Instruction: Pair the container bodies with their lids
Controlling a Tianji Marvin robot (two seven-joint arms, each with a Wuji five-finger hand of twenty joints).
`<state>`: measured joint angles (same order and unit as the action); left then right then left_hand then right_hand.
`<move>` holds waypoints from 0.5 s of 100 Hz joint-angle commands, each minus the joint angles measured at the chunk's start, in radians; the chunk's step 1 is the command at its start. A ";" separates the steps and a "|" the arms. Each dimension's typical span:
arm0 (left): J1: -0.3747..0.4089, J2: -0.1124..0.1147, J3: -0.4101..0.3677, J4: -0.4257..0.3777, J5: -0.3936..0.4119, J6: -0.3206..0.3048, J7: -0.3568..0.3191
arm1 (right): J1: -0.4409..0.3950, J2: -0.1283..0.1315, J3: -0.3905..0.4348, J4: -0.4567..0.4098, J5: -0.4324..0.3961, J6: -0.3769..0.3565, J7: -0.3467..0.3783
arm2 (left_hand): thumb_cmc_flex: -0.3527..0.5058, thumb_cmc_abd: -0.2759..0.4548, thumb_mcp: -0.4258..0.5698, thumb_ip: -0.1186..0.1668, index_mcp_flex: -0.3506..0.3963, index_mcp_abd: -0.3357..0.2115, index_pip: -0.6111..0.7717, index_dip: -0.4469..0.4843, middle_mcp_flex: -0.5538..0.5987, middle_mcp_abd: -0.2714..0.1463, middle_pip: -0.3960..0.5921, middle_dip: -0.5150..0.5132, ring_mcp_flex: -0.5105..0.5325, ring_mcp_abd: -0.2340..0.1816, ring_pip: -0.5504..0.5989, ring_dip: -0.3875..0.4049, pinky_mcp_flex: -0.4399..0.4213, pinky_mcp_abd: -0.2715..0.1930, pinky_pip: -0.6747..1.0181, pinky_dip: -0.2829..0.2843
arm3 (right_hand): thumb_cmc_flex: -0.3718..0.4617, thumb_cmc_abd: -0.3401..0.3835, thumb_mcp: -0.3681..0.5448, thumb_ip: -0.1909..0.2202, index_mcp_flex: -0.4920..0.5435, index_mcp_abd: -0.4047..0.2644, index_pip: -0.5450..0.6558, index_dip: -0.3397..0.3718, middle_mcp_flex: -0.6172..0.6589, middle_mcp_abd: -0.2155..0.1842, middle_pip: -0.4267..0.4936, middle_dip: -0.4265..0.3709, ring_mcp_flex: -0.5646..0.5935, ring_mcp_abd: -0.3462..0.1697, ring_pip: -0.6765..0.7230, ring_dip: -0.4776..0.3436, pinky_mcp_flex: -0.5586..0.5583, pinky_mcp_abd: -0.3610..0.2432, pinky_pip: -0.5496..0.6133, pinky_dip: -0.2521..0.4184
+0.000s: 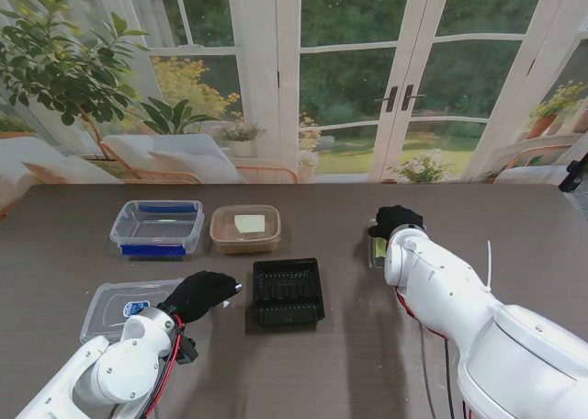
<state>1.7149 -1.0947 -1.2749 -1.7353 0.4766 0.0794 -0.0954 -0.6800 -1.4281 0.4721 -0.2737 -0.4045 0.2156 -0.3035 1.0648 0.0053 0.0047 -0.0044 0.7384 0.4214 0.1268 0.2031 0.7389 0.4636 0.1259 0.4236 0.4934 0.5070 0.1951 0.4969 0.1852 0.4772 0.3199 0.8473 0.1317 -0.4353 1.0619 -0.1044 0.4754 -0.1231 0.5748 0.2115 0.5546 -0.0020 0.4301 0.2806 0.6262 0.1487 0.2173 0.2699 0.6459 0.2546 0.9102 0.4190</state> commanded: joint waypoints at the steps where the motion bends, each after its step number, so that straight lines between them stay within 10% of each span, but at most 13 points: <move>1: 0.014 0.001 -0.006 -0.006 0.004 -0.008 -0.019 | -0.051 -0.005 -0.006 0.015 0.007 -0.007 0.039 | 0.006 0.053 -0.014 0.015 0.012 0.005 -0.004 0.007 0.023 0.008 0.003 -0.001 0.004 -0.003 0.014 0.007 0.006 -0.014 -0.029 0.015 | -0.038 0.028 -0.063 0.026 0.023 -0.020 0.030 0.008 0.021 -0.011 0.037 0.001 0.020 -0.011 0.047 0.022 -0.531 -0.015 -0.039 -0.017; 50: 0.049 0.004 -0.040 -0.013 0.007 -0.072 -0.018 | -0.076 0.001 -0.012 0.012 0.014 -0.032 0.073 | 0.005 0.053 -0.013 0.015 0.013 0.005 -0.004 0.007 0.023 0.005 0.003 -0.002 0.005 -0.003 0.015 0.007 0.007 -0.012 -0.029 0.014 | -0.038 0.027 -0.061 0.026 0.029 -0.018 0.033 0.007 0.046 -0.002 0.046 0.001 0.045 -0.005 0.062 0.027 -0.509 -0.013 -0.023 -0.005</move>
<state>1.7591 -1.0916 -1.3123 -1.7430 0.4829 0.0110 -0.0931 -0.6903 -1.4223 0.4719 -0.2835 -0.3993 0.1989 -0.3047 1.0648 0.0053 0.0047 -0.0044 0.7384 0.4214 0.1269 0.2032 0.7389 0.4636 0.1259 0.4236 0.4935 0.5070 0.1951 0.4969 0.1854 0.4772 0.3199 0.8473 0.1318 -0.4353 1.0619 -0.1044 0.4526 -0.0696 0.5669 0.2104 0.5396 0.0379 0.4119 0.2535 0.6252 0.1884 0.1918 0.2577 0.5438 0.2662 0.9396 0.4273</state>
